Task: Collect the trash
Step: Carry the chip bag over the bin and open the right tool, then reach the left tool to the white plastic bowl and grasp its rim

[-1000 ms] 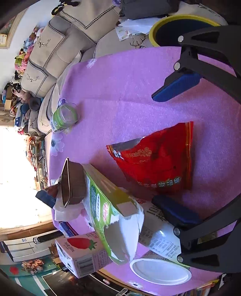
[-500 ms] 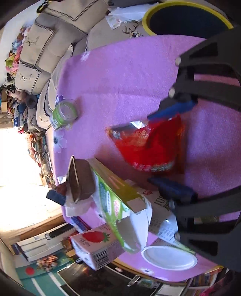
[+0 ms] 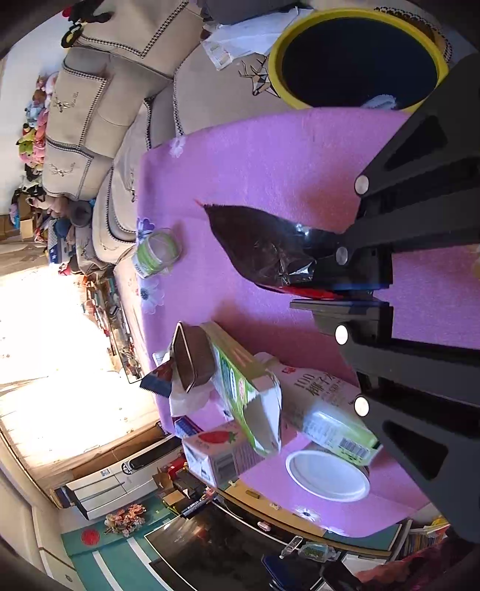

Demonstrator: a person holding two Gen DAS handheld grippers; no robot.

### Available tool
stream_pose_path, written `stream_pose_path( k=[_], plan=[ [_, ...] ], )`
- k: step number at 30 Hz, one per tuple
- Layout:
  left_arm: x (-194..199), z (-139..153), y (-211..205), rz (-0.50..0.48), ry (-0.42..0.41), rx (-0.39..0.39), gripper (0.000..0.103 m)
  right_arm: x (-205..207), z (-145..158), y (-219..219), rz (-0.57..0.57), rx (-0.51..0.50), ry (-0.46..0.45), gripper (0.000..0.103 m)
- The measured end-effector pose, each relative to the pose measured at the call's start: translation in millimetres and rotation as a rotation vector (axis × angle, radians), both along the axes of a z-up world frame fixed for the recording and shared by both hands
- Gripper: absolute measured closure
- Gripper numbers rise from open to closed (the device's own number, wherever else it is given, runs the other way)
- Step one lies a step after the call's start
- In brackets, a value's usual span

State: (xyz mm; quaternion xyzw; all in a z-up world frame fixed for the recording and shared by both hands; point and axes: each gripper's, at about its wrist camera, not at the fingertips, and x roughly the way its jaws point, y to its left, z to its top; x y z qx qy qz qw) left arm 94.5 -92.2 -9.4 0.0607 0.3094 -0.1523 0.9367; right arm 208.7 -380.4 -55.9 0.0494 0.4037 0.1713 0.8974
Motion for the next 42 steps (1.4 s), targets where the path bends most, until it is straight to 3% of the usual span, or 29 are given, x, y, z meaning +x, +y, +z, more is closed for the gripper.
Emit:
stream_pose_path(
  k=[6, 11, 15, 16, 18, 21, 25, 33, 42],
  plan=[
    [-1.4, -2.2, -1.1, -0.003, 0.003, 0.003, 0.005, -9.0, 7.2, -75.3, -0.183, -0.059, 0.020, 0.100],
    [-0.6, -5.9, -4.7, -0.013, 0.013, 0.001, 0.005, 9.0, -23.9, -151.0, -0.342, -0.133, 0.176, 0.099],
    [-1.8, -6.2, -11.2, -0.022, 0.019, 0.007, 0.005, 25.1, -59.2, -187.9, -0.389, -0.160, 0.295, 0.096],
    [-1.7, -5.8, -12.6, -0.024, 0.020, 0.009, 0.005, 28.1, -66.7, -193.3, -0.396, -0.164, 0.315, 0.094],
    [-2.0, -5.6, -15.3, -0.028, 0.019, 0.016, 0.005, 31.8, -77.8, -200.9, -0.412, -0.176, 0.339, 0.079],
    [-0.9, -5.5, -17.7, -0.033, 0.020, 0.021, 0.005, 34.9, -86.4, -204.9, -0.433, -0.183, 0.345, 0.066],
    [0.5, -8.0, -18.9, -0.051, 0.033, 0.020, 0.005, 25.1, -81.5, -200.8, -0.449, -0.151, 0.310, 0.065],
    [-1.5, -28.9, -30.6, -0.184, 0.060, 0.059, 0.006, -15.1, -46.6, -162.1, -0.398, -0.109, 0.178, 0.060],
    [11.7, -64.7, -39.3, -0.253, 0.141, 0.117, 0.039, -58.2, -24.7, -129.8, -0.352, -0.058, 0.108, 0.057]
  ],
)
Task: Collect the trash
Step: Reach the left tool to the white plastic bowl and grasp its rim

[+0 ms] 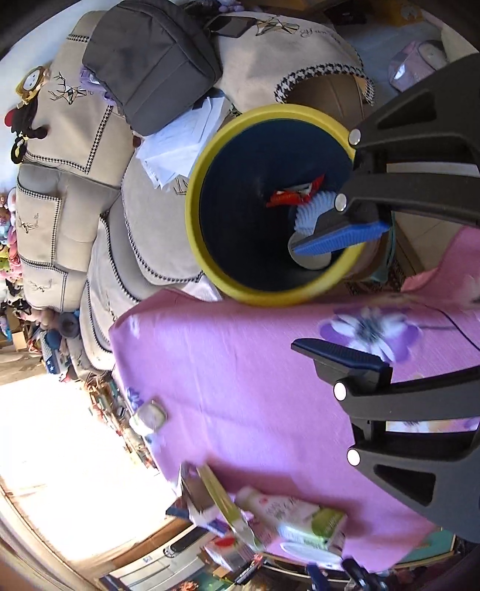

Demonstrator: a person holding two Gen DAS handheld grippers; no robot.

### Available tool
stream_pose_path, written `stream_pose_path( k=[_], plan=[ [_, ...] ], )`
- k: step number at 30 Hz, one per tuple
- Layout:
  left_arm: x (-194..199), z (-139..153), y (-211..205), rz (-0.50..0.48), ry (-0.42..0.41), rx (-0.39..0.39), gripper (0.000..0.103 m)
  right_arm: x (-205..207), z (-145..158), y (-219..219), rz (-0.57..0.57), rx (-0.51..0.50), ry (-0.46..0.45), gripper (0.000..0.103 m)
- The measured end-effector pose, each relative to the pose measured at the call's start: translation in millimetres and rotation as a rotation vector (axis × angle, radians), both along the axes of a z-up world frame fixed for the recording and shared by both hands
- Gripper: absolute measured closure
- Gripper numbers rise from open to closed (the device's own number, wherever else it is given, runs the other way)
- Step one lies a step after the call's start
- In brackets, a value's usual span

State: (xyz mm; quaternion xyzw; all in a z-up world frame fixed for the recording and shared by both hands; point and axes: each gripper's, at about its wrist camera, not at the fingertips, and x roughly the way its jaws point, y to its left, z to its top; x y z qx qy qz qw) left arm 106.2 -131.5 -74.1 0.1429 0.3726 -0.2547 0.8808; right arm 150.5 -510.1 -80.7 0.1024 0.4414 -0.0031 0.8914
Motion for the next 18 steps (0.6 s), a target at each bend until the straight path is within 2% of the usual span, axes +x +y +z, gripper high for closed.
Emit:
stream_pose_path(
  k=[12, 18],
  plan=[
    [16.3, -22.5, -6.4, -0.073, 0.045, 0.065, 0.060, -12.9, -0.1, 3.2, 0.003, 0.018, -0.008, 0.057],
    [18.2, -30.4, -11.1, -0.101, 0.060, 0.093, 0.065, -12.0, -5.2, 5.7, 0.009, 0.028, 0.001, 0.057]
  ],
)
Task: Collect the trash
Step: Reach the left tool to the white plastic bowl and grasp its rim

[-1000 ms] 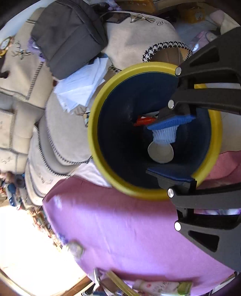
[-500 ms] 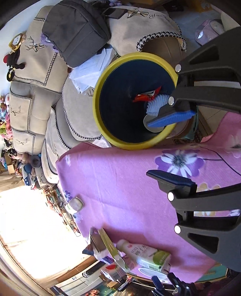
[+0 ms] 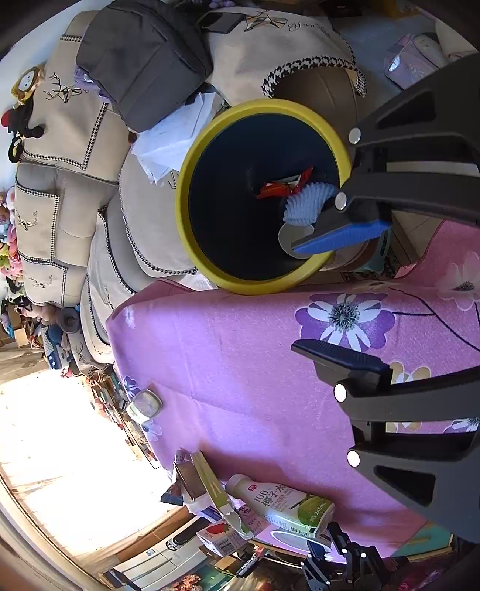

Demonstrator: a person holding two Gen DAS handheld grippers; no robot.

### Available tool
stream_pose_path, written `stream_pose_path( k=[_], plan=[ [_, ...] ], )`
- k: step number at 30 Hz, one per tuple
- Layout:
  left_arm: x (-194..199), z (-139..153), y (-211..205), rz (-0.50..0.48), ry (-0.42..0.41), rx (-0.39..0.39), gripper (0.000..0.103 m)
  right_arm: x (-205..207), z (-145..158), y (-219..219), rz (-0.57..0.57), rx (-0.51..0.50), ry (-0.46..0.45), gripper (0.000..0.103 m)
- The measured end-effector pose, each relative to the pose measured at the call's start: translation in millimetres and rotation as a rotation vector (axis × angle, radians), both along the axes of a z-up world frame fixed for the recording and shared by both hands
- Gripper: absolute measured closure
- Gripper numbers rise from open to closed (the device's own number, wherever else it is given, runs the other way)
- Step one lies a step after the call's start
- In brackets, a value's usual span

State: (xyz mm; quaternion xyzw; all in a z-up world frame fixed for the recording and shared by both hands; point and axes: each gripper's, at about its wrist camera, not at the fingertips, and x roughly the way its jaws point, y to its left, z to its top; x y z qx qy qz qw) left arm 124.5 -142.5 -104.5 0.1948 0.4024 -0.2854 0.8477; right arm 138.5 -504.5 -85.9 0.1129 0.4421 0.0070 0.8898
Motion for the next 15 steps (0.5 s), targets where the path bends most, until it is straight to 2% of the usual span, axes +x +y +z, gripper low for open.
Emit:
stream_pose_path(
  k=[4, 8, 15],
  plan=[
    [-0.8, -4.4, -0.5, -0.015, 0.003, 0.016, 0.072, -0.7, 0.2, 0.3, 0.003, 0.006, -0.004, 0.057],
    [-1.2, -4.7, 4.1, -0.025, 0.023, -0.021, 0.089, -2.5, 2.5, 1.8, 0.008, 0.010, -0.013, 0.057],
    [-13.4, 11.8, 15.5, 0.000, -0.022, -0.054, 0.094, -6.9, 6.5, 7.9, 0.022, 0.017, -0.023, 0.057]
  ],
)
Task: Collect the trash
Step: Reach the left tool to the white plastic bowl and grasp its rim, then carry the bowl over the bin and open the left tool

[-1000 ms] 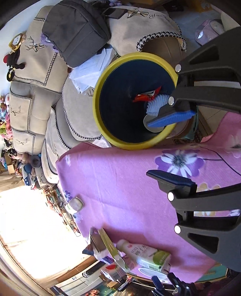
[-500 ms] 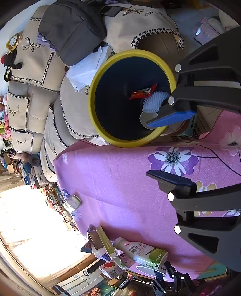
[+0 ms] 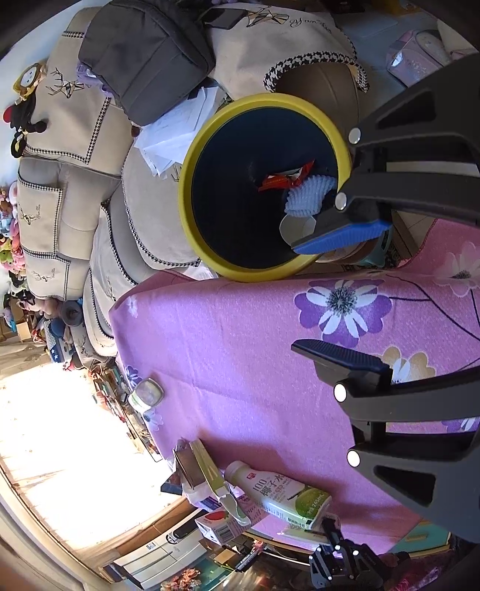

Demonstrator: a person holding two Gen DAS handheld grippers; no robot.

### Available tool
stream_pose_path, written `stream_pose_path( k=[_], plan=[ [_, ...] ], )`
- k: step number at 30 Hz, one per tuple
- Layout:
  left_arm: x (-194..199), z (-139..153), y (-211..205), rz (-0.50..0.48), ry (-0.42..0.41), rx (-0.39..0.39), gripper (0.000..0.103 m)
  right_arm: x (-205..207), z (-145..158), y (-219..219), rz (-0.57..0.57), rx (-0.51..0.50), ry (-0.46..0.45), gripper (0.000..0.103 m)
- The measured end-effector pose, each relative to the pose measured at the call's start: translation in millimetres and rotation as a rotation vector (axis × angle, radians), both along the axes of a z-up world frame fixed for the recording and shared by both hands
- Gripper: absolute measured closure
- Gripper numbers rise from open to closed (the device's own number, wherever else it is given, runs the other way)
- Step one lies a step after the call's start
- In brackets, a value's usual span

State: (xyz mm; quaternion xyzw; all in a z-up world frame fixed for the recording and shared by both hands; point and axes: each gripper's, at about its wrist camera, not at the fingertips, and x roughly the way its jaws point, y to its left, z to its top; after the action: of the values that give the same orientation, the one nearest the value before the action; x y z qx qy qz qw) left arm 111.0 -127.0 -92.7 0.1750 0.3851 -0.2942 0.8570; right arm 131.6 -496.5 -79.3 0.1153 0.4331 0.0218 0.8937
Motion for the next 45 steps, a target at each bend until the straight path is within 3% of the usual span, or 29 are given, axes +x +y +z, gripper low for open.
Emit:
stream_pose_path(
  k=[6, 15, 21, 29, 36, 42, 45],
  plan=[
    [-17.9, 19.4, 6.6, 0.022, -0.007, -0.001, 0.094, -3.5, 1.0, 2.8, 0.009, 0.008, -0.006, 0.057],
    [-39.8, 57.2, -11.2, -0.032, -0.041, -0.045, 0.094, -16.4, 4.6, -1.7, -0.014, 0.016, -0.027, 0.057],
    [-37.1, 79.9, -66.7, -0.140, -0.069, -0.066, 0.094, -42.6, 9.9, -23.9, -0.088, -0.002, -0.052, 0.057],
    [-8.5, 101.5, -189.2, -0.323, -0.059, -0.107, 0.094, -76.6, 4.9, -74.1, -0.224, -0.001, -0.069, 0.057],
    [39.4, 75.0, -317.8, -0.395, 0.003, -0.086, 0.094, -99.6, -8.7, -111.8, -0.294, 0.020, -0.052, 0.057],
    [79.7, 21.4, -411.1, -0.399, 0.068, -0.002, 0.094, -109.4, -23.7, -131.6, -0.329, 0.051, -0.030, 0.057],
    [99.2, -9.3, -435.7, -0.377, 0.125, 0.041, 0.094, -112.0, -31.6, -138.1, -0.343, 0.063, -0.011, 0.057]
  ],
)
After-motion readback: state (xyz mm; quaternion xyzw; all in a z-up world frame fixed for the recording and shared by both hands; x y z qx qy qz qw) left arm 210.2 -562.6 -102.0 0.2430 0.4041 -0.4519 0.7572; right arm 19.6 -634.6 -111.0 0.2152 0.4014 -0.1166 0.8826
